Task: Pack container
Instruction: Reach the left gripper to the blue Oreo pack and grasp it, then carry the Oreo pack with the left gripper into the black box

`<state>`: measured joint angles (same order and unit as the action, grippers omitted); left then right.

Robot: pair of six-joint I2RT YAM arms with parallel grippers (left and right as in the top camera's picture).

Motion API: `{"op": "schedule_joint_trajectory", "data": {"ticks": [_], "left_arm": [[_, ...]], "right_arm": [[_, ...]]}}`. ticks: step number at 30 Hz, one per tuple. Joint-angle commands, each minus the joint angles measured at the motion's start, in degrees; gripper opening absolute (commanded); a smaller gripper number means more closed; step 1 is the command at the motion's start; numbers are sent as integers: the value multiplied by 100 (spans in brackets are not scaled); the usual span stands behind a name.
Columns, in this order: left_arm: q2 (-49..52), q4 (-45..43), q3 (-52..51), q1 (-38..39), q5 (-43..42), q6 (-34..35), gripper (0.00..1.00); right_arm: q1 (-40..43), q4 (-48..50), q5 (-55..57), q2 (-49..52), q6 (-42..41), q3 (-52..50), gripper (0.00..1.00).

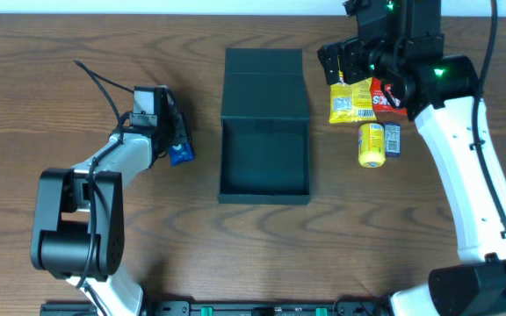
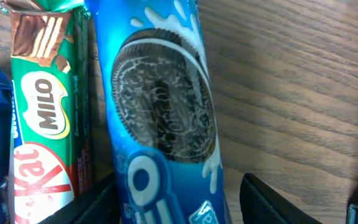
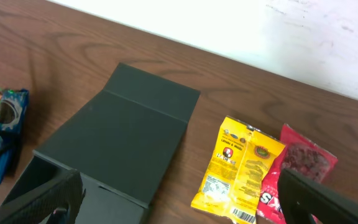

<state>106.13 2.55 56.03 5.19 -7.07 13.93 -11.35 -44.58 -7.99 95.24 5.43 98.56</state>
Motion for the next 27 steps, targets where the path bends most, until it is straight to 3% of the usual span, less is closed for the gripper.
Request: {"op": "schedule_joint_trajectory", "data": {"ticks": [1,13,15,18,23,27], "left_arm": [[63,-7,107,9,197,28,59],[63,-4,111,11,258,162,36],[59,-2,140,11,256,251,27],[17,66,308,20,254,424,7],[-319,63,581,127,256,398,6],[-748,61,656,326,-33,-595,6]], "right_arm": [[17,-9,-44,37,-70,-13,99],[33,-17,-39,37,-68,-13,99],[66,-17,-39,35,-68,-13,99],[170,-22,-39,35,-70,-11,99],[417,-70,-39,0,-70,-11,99],[673,-136,-39,-76,-68,-11,99]]}}
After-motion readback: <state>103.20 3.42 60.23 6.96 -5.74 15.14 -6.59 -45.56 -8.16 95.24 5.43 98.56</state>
